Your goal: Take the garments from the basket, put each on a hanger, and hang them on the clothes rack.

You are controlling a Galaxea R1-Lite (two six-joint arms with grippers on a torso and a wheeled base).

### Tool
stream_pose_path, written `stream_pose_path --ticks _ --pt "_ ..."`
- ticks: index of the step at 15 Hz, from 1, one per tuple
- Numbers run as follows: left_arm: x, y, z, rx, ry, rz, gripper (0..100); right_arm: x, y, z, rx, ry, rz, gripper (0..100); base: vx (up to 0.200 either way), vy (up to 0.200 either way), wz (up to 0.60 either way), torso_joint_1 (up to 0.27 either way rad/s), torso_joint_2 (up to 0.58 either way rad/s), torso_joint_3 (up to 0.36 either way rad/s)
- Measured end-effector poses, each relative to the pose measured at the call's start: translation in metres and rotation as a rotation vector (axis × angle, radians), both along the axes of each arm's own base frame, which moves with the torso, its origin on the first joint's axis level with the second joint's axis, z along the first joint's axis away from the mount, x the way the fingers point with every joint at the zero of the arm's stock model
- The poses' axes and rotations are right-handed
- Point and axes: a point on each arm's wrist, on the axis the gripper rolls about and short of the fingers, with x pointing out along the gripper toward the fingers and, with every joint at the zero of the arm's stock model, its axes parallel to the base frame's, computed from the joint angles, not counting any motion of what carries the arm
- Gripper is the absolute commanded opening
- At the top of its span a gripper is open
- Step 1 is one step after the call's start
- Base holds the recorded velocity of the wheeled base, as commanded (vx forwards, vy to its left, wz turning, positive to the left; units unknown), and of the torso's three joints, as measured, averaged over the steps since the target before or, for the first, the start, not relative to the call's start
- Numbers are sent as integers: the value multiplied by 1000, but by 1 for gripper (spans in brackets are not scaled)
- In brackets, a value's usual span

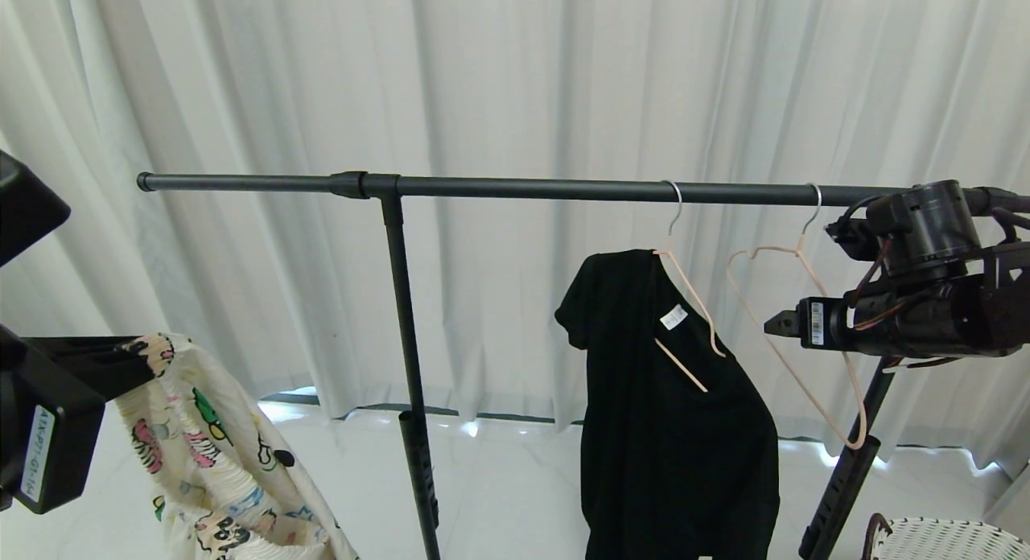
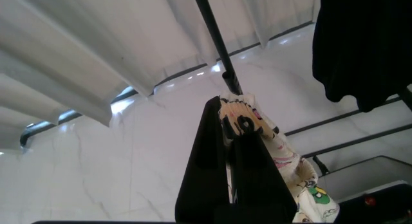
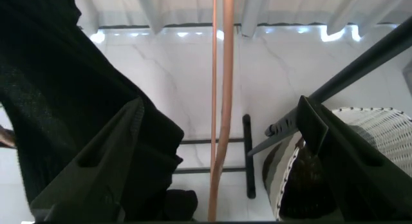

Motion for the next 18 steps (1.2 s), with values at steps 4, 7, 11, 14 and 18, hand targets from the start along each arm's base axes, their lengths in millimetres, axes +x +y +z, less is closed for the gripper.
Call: stream_pose_path --ticks 4,7,11,14,18 --pt "-2 1 1 13 -10 -13 0 3 1 -5 -3 15 -1 100 0 0 0 0 0 0" --pt "-2 1 1 14 -11 -14 0 4 0 -6 -2 22 -1 0 0 0 0 0 0 0" --pt "-3 1 1 14 -11 -14 0 5 1 -8 -2 26 0 0 0 0 0 0 0 0" --pt "-3 2 -1 16 -7 -14 0 6 1 -8 0 27 -2 0 0 0 0 0 0 0" --pt "-3 2 -1 17 -5 -14 0 6 1 -5 13 2 -10 0 0 0 0 0 0 0"
